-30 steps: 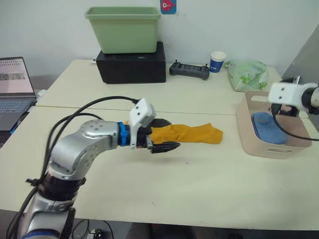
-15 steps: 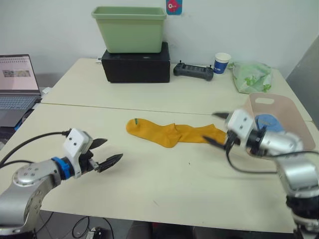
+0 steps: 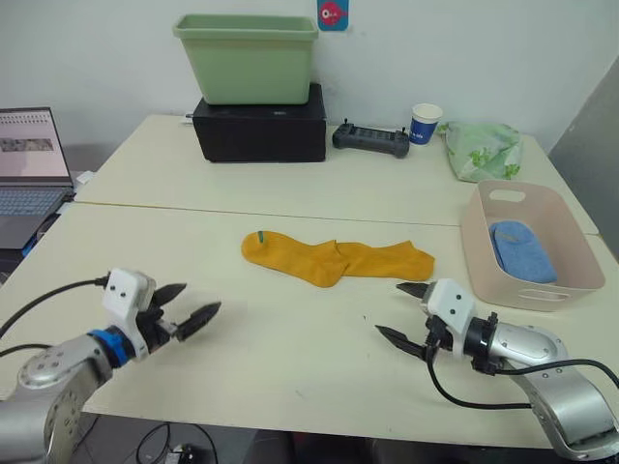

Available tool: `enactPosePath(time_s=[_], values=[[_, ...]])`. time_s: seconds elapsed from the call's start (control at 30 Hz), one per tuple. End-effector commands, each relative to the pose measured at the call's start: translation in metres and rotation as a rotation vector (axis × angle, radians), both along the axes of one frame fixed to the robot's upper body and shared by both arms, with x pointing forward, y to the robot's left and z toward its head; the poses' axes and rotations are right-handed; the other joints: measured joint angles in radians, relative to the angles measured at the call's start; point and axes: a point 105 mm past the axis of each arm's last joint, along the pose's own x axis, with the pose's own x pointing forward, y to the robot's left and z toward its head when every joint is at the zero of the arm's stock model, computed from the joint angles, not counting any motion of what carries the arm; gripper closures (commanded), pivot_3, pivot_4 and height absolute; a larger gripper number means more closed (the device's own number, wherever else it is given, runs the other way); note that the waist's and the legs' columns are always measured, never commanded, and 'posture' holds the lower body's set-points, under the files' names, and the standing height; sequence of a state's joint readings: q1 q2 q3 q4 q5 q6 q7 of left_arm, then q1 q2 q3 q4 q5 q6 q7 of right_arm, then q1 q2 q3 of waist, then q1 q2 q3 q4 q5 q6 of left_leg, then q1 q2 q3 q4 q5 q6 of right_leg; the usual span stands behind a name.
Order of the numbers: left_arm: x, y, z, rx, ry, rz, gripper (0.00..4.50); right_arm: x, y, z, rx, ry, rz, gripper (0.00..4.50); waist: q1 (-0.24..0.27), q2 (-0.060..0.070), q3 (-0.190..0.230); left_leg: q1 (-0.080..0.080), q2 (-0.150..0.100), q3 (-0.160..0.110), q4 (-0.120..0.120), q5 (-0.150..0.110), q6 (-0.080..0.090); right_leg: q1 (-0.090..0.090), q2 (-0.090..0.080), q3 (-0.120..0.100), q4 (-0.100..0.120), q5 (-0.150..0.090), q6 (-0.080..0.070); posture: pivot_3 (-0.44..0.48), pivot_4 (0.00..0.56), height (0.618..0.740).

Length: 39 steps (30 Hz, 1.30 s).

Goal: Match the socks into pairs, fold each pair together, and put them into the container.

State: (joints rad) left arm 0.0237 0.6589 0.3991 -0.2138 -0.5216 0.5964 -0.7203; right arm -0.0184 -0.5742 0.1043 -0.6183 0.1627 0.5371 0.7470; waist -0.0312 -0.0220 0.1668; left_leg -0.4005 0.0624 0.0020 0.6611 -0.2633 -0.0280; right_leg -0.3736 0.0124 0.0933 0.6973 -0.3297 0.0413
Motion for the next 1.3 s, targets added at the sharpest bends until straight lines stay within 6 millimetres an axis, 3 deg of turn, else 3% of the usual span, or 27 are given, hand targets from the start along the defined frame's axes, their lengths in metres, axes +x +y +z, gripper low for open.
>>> enactPosePath(time_s=[0.03,0.1,0.2,0.3,0.63,0.73,1.0,1.13,1.3], values=[[0.022,0.003,-0.001,-0.044,0.031,0.046,0.00,-0.003,0.016,0.023,0.040,-0.070,0.043,0.02,0.000,-0.001,0.000,0.000,0.000,0.000,0.000,0.000,0.000,0.000,0.000,0.000,0.000,0.000,0.000,0.000,0.150,0.719],[0.034,0.005,-0.001,-0.036,0.037,0.069,0.00,-0.002,0.020,0.028,0.058,-0.077,0.046,0.02,-0.001,-0.001,-0.001,0.000,0.000,-0.001,0.000,0.000,0.000,0.000,0.000,0.001,0.000,0.000,0.000,0.000,0.150,0.719],[0.072,0.006,0.002,-0.063,0.048,0.119,0.00,-0.001,0.031,0.039,0.095,-0.085,0.071,0.02,0.002,-0.002,0.000,0.000,0.000,-0.001,0.000,0.000,0.000,0.000,0.001,-0.001,0.001,0.000,0.000,0.000,0.150,0.719],[0.092,0.003,0.002,-0.058,0.068,0.115,0.00,0.001,0.034,0.040,0.104,-0.075,0.071,0.02,0.002,-0.003,-0.001,-0.001,0.000,-0.002,0.001,0.000,0.000,0.000,0.002,-0.003,0.001,0.000,0.000,0.000,0.150,0.719],[0.125,-0.028,-0.007,0.039,0.152,-0.020,0.00,0.004,0.038,0.039,0.087,-0.075,0.075,0.02,0.002,-0.003,-0.001,-0.001,0.000,-0.002,0.000,0.000,0.000,-0.001,0.002,-0.003,0.001,0.000,0.000,0.000,0.150,0.719],[0.130,-0.040,-0.008,0.048,0.168,-0.065,0.58,0.002,0.037,0.038,0.078,-0.071,0.070,0.00,0.004,-0.003,-0.001,-0.002,0.000,-0.001,0.001,0.000,0.000,-0.001,0.002,-0.003,0.001,0.000,0.000,0.000,0.150,0.719],[0.120,-0.054,-0.010,0.011,0.203,-0.174,3.13,0.002,0.036,0.036,0.067,-0.067,0.060,0.00,0.004,-0.003,-0.001,-0.002,0.000,-0.002,0.001,0.000,0.000,-0.001,0.002,-0.003,0.001,0.000,0.000,0.000,0.150,0.719],[0.112,-0.052,-0.005,0.005,0.192,-0.200,4.46,0.002,0.037,0.035,0.065,-0.065,0.059,0.00,0.003,-0.003,-0.001,-0.002,0.000,-0.002,0.001,0.000,0.000,-0.001,0.002,-0.003,0.001,0.000,0.000,0.000,0.150,0.719],[0.095,-0.044,0.000,-0.012,0.177,-0.202,4.49,0.005,0.037,0.034,0.067,-0.063,0.055,0.00,-0.002,-0.003,-0.001,-0.002,0.001,-0.002,0.001,0.000,0.000,-0.001,0.002,-0.003,0.001,0.000,0.000,0.000,0.150,0.719]])
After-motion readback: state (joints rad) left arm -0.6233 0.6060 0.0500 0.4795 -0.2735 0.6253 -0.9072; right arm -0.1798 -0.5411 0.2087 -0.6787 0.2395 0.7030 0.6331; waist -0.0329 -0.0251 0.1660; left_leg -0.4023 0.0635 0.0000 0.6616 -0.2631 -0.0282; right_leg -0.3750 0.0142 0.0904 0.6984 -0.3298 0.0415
